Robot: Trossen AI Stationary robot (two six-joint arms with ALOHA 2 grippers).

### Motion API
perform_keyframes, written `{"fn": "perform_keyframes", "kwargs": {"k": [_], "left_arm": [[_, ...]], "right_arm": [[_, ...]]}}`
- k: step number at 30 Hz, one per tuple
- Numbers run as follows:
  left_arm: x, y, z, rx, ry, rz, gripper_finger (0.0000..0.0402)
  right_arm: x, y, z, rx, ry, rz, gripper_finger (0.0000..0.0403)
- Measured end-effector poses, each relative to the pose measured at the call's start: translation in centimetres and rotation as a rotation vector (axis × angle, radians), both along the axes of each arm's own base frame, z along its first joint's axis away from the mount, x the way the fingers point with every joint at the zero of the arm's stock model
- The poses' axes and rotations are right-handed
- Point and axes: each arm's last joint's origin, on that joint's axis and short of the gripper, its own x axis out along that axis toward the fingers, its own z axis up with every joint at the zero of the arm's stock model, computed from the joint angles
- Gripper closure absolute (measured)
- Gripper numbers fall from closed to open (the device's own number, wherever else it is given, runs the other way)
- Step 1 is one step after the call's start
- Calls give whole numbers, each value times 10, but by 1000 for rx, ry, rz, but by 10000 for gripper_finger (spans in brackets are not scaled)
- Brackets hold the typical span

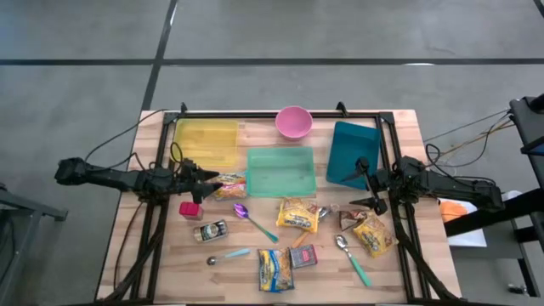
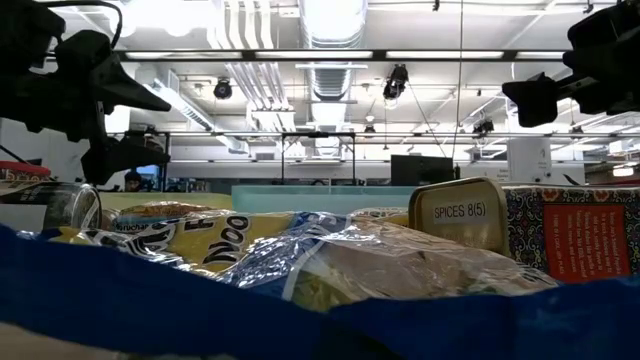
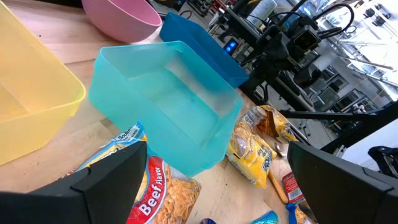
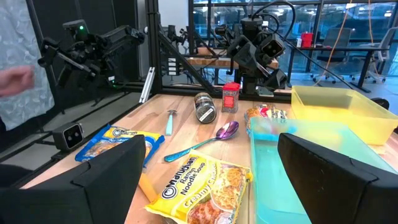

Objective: Pick & Place Food Item

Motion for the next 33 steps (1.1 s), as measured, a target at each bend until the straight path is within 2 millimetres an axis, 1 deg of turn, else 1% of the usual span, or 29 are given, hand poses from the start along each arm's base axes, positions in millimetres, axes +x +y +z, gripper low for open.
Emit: {"fn": "perform_keyframes", "kwargs": {"k": [20, 25, 28, 33], "left_arm": [[0, 0, 0, 4, -1, 3, 5], [-1, 4, 1, 81, -2, 144, 5], [-1, 5, 1, 97, 4, 183, 5], [-1, 5, 1, 108, 10, 147, 5]], "right_arm": [[0, 0, 0, 0, 0, 0, 39], [0, 0, 0, 0, 0, 0, 39], [0, 0, 0, -3, -1, 0, 39], [0, 0, 1, -111, -38, -1, 39]]}}
